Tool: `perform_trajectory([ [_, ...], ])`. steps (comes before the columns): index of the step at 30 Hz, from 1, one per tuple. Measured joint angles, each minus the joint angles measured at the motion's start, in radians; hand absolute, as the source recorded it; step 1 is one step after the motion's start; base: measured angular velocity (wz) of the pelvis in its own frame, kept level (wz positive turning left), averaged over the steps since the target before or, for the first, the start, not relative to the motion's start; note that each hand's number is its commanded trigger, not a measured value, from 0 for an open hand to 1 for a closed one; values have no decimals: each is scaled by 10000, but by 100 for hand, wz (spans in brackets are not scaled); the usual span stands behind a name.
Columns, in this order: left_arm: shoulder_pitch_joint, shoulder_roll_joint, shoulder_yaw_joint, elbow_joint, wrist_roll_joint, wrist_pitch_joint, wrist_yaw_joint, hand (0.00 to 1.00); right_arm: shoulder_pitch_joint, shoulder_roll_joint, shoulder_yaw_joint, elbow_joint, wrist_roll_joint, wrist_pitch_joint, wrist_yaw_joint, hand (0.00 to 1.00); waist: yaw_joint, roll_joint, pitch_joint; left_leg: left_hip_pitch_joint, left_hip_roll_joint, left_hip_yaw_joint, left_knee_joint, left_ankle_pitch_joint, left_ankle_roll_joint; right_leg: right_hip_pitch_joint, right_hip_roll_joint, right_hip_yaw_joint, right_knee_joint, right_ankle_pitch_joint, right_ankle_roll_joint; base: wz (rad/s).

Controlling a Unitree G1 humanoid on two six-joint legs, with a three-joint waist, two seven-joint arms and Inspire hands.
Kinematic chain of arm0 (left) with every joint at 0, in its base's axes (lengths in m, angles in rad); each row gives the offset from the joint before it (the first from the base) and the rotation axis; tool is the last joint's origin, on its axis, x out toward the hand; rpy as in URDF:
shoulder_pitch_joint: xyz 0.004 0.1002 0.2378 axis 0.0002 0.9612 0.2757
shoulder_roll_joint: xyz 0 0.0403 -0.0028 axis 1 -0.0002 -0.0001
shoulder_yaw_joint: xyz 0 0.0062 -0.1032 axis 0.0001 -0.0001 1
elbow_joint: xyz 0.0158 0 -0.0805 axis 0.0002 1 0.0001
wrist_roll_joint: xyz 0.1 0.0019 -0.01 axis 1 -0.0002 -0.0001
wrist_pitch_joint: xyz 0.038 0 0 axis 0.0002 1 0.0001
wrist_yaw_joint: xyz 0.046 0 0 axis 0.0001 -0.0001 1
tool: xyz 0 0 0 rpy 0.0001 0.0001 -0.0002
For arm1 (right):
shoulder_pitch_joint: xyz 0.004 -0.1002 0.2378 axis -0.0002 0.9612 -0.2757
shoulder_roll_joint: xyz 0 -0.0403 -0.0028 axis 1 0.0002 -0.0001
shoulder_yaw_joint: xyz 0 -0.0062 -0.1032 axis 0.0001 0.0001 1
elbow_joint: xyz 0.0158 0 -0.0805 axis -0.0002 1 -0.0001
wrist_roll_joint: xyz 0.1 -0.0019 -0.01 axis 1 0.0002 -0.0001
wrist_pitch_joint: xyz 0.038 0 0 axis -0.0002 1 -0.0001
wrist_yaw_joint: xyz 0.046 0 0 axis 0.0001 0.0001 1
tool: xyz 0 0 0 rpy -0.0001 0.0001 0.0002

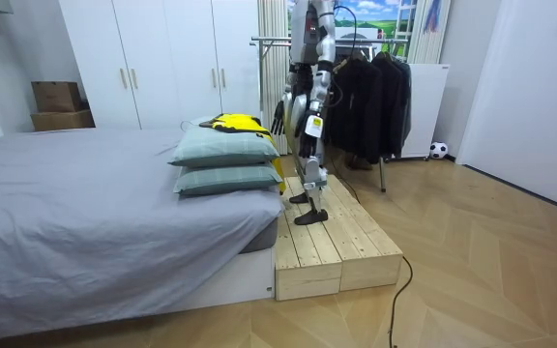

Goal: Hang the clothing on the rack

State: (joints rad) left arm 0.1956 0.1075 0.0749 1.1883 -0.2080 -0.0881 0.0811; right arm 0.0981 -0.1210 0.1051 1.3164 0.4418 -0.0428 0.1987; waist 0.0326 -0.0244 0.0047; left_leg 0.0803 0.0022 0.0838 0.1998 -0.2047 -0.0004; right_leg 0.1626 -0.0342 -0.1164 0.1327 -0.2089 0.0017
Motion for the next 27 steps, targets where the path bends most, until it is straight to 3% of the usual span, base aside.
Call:
perform_trajectory([
  [9, 259, -68, 254, -734, 173, -5, 1070, 0, 18, 4, -106, -20, 63, 7, 21, 0, -14, 64, -29, 11, 1, -15, 0, 0, -1, 0, -2, 3, 3, -4, -1, 0],
  [16, 239, -16, 804, -1315, 1725, -46, 2110, 0, 5, -33, -305, -13, -159, -15, 245, 0, -76, 121, 20, 128, -4, -70, 1, 0, -1, 137, -2, -69, -11, -6, -3, 2],
  [21, 96, 153, 813, -2067, 2994, -127, 3164, 0, 20, -140, -290, -29, -144, -9, 239, 0, -104, 154, 43, 164, -6, -120, -25, 0, -2, 165, -3, -76, -10, -8, -5, 0],
  [27, 114, 223, 797, -3063, 5014, -288, 4291, 0, 0, -156, -296, -50, -200, -21, 238, 0, -134, 183, 16, 124, -5, -76, 6, 1, -3, 118, -2, -80, 8, -6, -6, 0],
])
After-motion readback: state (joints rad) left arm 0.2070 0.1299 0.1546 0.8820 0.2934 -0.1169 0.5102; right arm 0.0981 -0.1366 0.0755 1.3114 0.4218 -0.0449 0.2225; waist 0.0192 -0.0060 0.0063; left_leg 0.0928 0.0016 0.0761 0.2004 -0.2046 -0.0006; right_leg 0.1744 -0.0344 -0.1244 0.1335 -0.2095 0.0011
